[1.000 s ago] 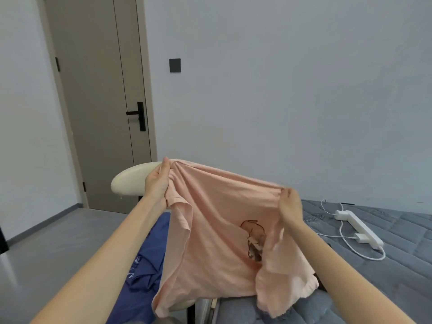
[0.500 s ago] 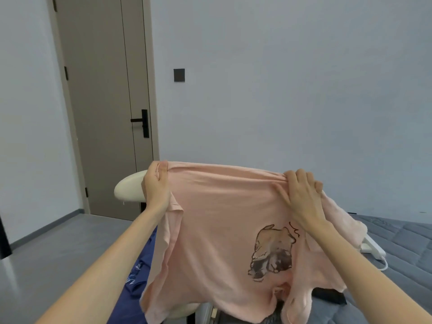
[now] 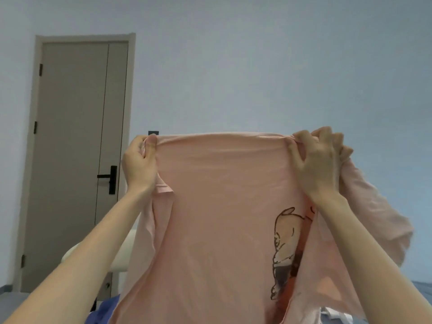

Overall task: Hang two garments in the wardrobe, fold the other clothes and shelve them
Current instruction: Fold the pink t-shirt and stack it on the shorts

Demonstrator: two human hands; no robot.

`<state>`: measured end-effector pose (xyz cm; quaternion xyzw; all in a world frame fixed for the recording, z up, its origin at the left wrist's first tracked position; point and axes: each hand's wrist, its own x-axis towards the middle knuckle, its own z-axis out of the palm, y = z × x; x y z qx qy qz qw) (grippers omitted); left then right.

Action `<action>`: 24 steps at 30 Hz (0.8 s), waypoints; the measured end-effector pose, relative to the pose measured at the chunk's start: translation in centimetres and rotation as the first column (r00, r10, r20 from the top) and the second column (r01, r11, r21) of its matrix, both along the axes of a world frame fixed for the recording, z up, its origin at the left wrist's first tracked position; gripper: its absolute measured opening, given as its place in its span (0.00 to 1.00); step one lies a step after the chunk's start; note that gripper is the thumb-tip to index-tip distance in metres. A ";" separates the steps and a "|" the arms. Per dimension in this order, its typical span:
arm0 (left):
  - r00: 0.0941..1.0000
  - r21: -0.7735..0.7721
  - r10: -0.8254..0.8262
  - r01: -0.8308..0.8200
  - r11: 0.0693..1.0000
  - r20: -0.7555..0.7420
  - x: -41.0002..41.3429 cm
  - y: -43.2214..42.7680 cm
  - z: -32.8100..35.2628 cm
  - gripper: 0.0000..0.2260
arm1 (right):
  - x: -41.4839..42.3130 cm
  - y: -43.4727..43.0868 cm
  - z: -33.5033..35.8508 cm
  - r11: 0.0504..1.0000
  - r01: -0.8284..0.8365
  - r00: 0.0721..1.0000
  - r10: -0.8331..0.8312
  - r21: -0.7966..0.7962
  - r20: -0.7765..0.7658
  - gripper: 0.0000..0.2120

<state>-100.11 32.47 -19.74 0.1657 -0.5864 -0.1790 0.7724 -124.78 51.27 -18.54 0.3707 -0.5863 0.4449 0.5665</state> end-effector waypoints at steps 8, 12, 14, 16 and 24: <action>0.995 0.009 -0.092 0.091 0.996 0.028 -1.3 1.7 0.5 0.14 | -0.4 3.3 1.0 0.992 0.028 1.000 -0.029 -0.120 -0.011 0.09; 0.956 0.189 -0.140 0.092 0.978 0.258 -3.7 0.0 -4.7 0.19 | -3.2 2.2 -4.6 0.998 0.027 0.996 -0.032 0.060 0.078 0.08; 0.878 0.300 -0.200 0.068 0.951 0.434 -5.0 -1.2 -9.1 0.17 | -4.9 1.3 -9.7 0.983 0.011 0.981 -0.045 0.184 0.186 0.08; 0.779 0.387 -0.268 0.035 0.921 0.567 -6.3 -2.4 -14.1 0.15 | -6.5 0.4 -15.7 0.946 -0.022 0.945 -0.085 0.323 0.315 0.09; 0.534 0.437 -0.298 -0.153 0.886 0.791 -12.9 -6.7 -29.4 0.14 | -11.5 -2.4 -33.5 0.791 -0.167 0.736 -0.297 0.588 0.608 0.09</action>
